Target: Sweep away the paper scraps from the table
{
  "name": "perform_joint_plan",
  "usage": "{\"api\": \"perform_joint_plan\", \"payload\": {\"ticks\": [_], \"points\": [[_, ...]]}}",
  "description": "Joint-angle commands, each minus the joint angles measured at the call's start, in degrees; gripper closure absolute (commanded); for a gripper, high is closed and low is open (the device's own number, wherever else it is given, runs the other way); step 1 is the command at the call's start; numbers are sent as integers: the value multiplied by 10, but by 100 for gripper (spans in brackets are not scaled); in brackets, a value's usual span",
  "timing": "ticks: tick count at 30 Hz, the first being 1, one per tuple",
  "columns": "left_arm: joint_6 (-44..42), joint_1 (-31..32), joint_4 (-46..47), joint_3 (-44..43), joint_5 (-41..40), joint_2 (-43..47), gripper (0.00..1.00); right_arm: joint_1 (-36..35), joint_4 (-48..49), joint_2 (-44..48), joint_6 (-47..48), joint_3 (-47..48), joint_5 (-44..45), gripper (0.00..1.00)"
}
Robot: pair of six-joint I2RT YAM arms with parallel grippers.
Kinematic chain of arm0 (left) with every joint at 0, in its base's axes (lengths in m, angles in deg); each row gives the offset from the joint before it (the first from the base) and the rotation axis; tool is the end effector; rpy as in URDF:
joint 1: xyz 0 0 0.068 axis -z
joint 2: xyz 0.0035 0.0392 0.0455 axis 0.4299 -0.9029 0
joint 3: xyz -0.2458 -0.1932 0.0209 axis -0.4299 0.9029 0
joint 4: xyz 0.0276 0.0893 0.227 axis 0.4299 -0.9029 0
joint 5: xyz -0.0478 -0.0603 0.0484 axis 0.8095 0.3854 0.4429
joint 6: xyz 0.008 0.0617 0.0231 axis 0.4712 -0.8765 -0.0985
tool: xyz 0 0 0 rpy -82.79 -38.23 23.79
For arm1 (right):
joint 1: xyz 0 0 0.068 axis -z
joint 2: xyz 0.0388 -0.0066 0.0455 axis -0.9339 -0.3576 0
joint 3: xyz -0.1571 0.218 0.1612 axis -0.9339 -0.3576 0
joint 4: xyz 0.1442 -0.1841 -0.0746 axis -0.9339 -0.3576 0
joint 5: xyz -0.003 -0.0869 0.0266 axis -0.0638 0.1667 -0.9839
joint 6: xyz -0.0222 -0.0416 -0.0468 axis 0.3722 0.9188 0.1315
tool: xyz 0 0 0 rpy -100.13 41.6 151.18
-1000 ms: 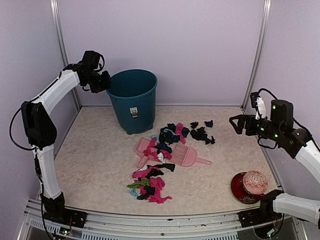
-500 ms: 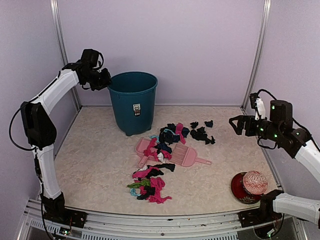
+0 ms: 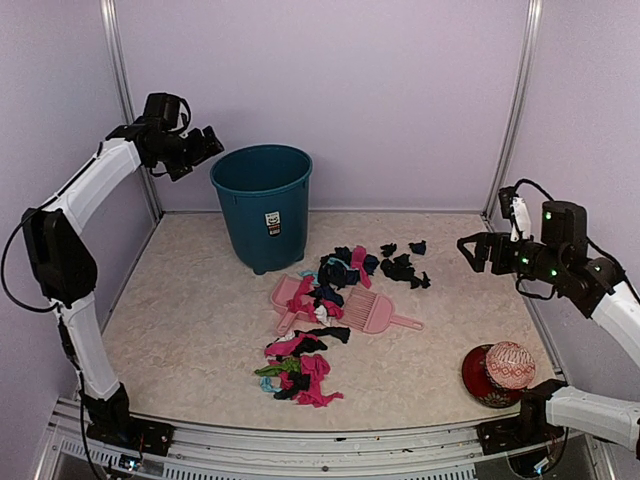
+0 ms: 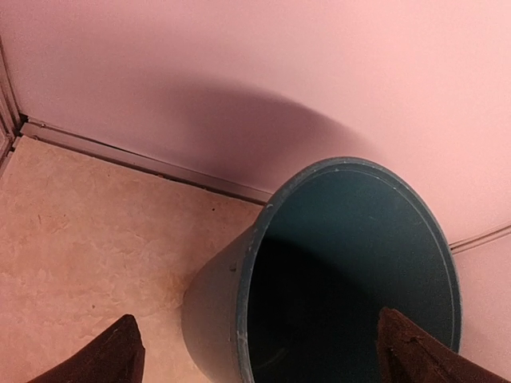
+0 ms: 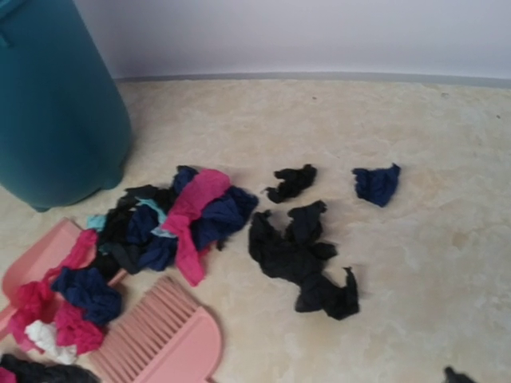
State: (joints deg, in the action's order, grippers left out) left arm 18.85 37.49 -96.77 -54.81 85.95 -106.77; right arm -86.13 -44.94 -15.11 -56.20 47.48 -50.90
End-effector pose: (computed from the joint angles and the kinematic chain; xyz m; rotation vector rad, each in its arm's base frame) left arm 0.4422 -0.0964 0.4216 -0.3328 2.1493 -0.4769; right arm 0.1470 0.0532 0.3444 -0.1290 1.9966 0.5094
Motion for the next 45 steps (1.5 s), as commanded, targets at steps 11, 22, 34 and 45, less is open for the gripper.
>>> {"api": "perform_joint_plan", "payload": {"ticks": [11,22,34,45], "points": [[-45,8,69,271,-26,280,1,-12,4,-61,-5,-14,-69,1],[-63,104,146,514,-46,452,1,-62,23,-176,-34,-35,-49,4],[-142,141,169,595,-141,502,1,-70,50,-306,-20,-28,-66,6],[-157,130,166,615,-163,533,1,-85,62,-383,-7,-8,-78,7]]}}
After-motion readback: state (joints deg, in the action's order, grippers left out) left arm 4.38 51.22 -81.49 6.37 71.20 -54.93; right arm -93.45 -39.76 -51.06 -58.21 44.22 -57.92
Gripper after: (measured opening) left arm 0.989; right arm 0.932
